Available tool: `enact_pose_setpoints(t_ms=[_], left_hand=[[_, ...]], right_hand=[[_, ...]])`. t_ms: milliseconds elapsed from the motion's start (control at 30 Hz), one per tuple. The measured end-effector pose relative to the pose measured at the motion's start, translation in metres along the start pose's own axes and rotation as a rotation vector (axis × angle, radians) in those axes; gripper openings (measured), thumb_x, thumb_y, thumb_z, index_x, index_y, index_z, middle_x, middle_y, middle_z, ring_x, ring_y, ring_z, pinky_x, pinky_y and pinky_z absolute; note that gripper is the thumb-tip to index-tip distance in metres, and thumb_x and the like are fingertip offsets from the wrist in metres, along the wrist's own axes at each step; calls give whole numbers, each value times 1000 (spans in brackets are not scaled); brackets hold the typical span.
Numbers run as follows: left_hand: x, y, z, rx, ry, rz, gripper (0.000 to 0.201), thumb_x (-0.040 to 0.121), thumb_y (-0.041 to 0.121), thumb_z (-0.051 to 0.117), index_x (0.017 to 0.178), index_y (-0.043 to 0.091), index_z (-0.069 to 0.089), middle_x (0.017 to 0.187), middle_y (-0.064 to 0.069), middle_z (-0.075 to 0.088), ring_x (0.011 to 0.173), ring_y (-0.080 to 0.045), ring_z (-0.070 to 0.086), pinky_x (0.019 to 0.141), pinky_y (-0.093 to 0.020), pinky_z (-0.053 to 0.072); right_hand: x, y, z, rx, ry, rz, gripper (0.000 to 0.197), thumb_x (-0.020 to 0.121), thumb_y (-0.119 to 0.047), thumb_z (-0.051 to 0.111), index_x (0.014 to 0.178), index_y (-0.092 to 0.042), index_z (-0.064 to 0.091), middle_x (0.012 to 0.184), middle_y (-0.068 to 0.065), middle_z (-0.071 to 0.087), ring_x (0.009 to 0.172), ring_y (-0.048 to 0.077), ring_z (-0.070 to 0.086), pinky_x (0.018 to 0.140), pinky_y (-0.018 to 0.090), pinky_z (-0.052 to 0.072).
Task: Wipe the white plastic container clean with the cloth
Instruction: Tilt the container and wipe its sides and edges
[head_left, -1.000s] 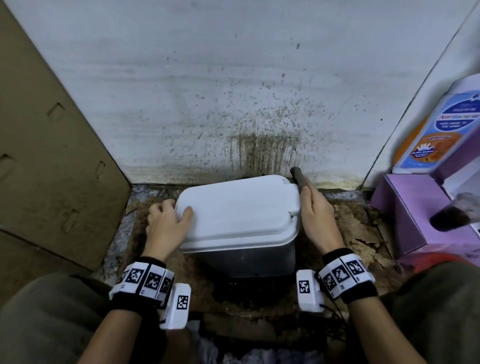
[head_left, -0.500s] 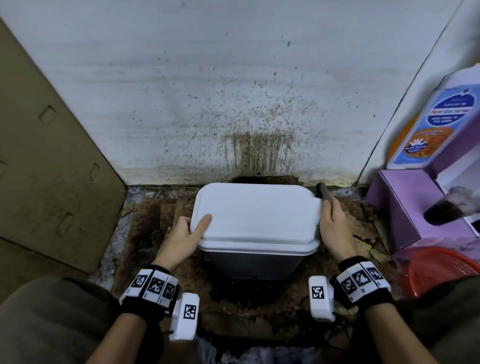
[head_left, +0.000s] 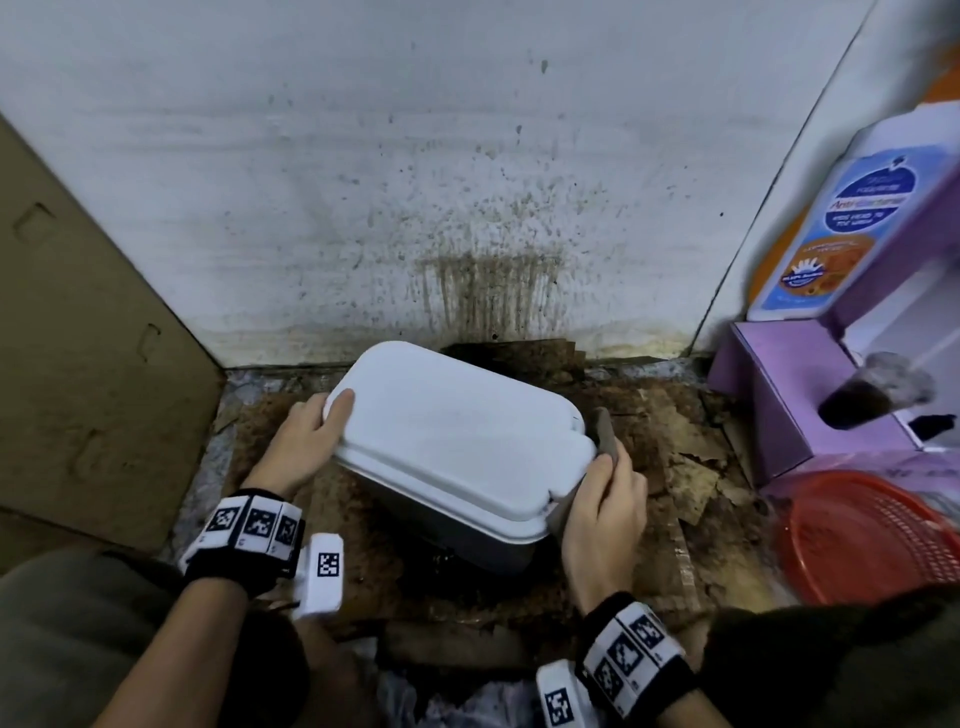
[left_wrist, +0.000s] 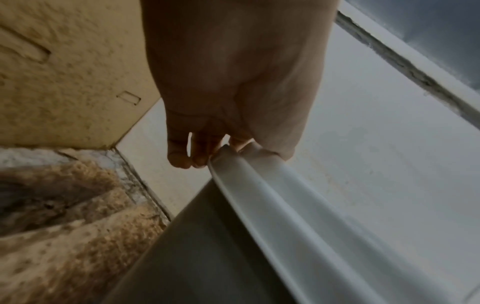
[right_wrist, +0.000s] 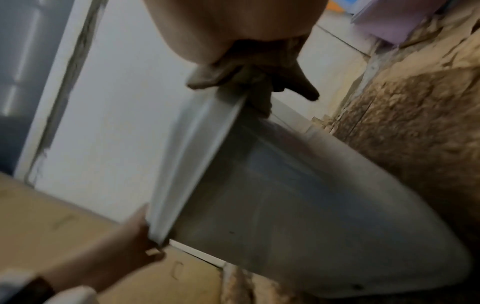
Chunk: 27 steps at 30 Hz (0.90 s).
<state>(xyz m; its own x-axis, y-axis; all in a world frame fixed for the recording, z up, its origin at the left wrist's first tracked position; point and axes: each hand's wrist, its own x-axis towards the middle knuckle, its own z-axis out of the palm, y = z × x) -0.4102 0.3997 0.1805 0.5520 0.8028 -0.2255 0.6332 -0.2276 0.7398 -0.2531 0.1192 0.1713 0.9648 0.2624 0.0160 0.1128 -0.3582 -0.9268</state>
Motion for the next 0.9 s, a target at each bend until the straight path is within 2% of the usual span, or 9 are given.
enact_pose_setpoints(t_ms=[100, 233, 300, 400, 567, 633, 700, 800, 900], left_hand=[[-1, 1, 9, 19, 2, -15, 65, 97, 71, 35, 122, 17, 60, 114, -10, 58, 113, -28, 54, 94, -44, 42], [-10, 6, 27, -3, 57, -31, 61, 101, 65, 33, 128, 16, 56, 119, -11, 53, 114, -28, 49, 101, -48, 41], [-14, 5, 31, -16, 90, -55, 63, 101, 66, 33, 128, 13, 55, 119, -14, 53, 113, -32, 51, 97, -48, 43], [-21, 6, 33, -47, 106, -124, 61, 100, 67, 35, 107, 9, 53, 108, -14, 52, 105, -37, 54, 79, -42, 40], [-42, 4, 48, -229, 67, -286, 87, 81, 89, 40, 121, 12, 52, 115, -9, 61, 106, -30, 63, 92, -43, 54], [-56, 9, 54, -434, 29, -280, 63, 90, 76, 48, 119, 20, 59, 111, -2, 70, 92, -25, 72, 80, -38, 62], [-69, 20, 61, -582, -77, -321, 49, 95, 63, 52, 131, 29, 55, 118, 0, 71, 86, -27, 77, 80, -41, 63], [-84, 32, 74, -670, -176, -314, 41, 96, 55, 59, 130, 35, 52, 121, 1, 71, 94, -26, 77, 88, -43, 61], [-88, 40, 82, -745, -131, -309, 40, 95, 51, 62, 127, 28, 59, 119, 1, 72, 102, -26, 73, 88, -40, 62]], right_hand=[[10, 3, -5, -45, -13, 0, 42, 109, -28, 34, 148, -18, 47, 122, 4, 48, 98, -4, 37, 84, 7, 23], [46, 12, -17, -130, -65, -12, 39, 109, -28, 34, 136, -11, 57, 120, 12, 62, 117, 28, 53, 90, 26, 34], [60, 14, -20, -119, -133, 5, 37, 109, -29, 34, 127, -10, 61, 108, 7, 65, 109, 29, 58, 82, 31, 37], [78, 16, -20, -99, -202, 18, 36, 108, -31, 34, 121, -13, 62, 105, 6, 67, 105, 30, 60, 83, 37, 43], [93, -7, -19, -152, -454, -18, 37, 109, -36, 33, 137, -28, 56, 106, -1, 66, 87, 3, 57, 76, 30, 45], [96, -14, -18, -190, -531, -18, 38, 109, -37, 32, 142, -35, 51, 102, -2, 64, 87, 9, 58, 85, 36, 47], [99, -15, -19, -146, -589, 2, 37, 109, -40, 32, 142, -43, 49, 104, -3, 68, 96, 20, 61, 91, 38, 46], [99, -12, -20, -42, -630, 19, 32, 109, -39, 32, 134, -51, 49, 113, -4, 71, 110, 24, 62, 88, 34, 48], [94, -11, -22, -44, -615, 0, 34, 109, -39, 32, 135, -52, 49, 118, 10, 70, 110, 33, 61, 95, 46, 49]])
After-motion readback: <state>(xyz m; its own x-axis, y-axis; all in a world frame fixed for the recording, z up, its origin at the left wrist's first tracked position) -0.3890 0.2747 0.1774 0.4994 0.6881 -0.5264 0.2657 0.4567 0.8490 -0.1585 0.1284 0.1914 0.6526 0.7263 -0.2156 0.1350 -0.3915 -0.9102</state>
